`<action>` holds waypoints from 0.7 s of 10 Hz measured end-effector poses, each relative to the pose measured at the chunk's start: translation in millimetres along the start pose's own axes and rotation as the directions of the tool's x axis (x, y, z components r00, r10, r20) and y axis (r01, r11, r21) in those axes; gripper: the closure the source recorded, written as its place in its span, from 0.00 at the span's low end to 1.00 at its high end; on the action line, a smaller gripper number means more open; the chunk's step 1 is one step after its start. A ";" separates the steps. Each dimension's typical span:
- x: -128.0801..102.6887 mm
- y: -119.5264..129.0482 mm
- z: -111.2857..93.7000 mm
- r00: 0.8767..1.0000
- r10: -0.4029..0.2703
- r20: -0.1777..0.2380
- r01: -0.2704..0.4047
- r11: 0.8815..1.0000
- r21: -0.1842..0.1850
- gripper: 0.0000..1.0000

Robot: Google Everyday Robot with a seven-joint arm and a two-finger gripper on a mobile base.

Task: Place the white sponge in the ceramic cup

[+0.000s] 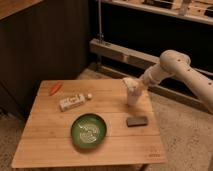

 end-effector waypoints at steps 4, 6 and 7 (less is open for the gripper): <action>14.5 -13.1 0.0 0.999 0.042 -0.015 -0.042 0.999 0.019 0.81; 19.7 -21.8 4.5 0.998 0.061 -0.009 -0.060 0.998 0.021 0.81; 21.5 -23.6 6.1 0.998 0.065 -0.002 -0.065 0.998 0.020 0.81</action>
